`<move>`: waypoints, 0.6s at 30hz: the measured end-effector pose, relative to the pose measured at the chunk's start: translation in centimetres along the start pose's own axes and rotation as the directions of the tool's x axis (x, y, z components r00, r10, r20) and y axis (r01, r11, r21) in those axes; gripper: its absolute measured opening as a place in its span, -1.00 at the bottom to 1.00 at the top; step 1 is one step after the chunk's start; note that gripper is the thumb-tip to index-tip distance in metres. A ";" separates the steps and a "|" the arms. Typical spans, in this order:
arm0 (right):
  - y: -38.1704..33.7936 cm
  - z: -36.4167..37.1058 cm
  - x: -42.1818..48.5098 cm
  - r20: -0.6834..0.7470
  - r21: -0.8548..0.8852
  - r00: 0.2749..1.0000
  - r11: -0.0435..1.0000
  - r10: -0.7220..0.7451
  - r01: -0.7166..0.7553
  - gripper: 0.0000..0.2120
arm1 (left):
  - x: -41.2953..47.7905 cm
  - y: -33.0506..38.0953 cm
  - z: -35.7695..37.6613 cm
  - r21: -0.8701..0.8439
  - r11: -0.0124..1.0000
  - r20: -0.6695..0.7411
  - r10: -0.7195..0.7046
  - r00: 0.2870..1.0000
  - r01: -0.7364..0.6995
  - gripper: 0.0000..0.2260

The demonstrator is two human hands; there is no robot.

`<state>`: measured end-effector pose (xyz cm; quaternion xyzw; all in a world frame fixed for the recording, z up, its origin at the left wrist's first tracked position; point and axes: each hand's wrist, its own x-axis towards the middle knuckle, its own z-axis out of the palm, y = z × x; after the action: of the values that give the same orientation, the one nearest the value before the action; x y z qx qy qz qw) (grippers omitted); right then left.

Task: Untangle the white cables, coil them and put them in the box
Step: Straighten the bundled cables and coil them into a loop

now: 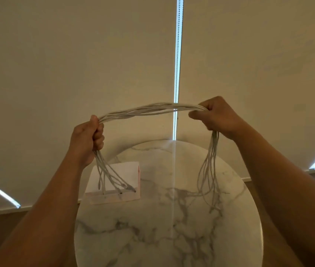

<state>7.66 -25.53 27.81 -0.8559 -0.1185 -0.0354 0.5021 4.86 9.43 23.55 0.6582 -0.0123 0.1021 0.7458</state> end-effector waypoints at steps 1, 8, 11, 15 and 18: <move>0.1 0.0 0.1 0.042 -0.042 0.999 0.999 0.005 -0.003 -0.65 | -0.1 -0.6 -0.2 0.005 1.000 0.009 -0.013 1.000 0.013 -0.64; -0.1 -0.1 0.0 0.083 -0.144 0.997 0.989 -0.010 0.022 -0.66 | -1.4 -2.6 -0.3 -0.012 0.996 0.027 -0.082 0.996 0.083 -0.63; 0.1 0.2 -0.4 0.102 -0.183 0.995 0.983 -0.007 0.026 -0.65 | -1.3 -2.7 -0.3 -0.049 0.997 0.044 -0.063 0.997 0.065 -0.64; 0.4 0.0 -0.4 0.101 -0.176 0.995 0.984 -0.016 0.033 -0.68 | -1.6 -3.1 -0.3 -0.045 0.995 0.052 -0.089 0.995 0.092 -0.64; 0.6 -0.3 0.1 0.030 -0.211 0.996 0.973 -0.090 0.094 -0.65 | -1.6 -3.3 -0.1 -0.040 0.995 0.058 -0.088 0.994 0.090 -0.67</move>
<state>7.86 -26.03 27.48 -0.8985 -0.1584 -0.0626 0.4045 3.83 8.90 20.08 0.6446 -0.0061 0.0500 0.7629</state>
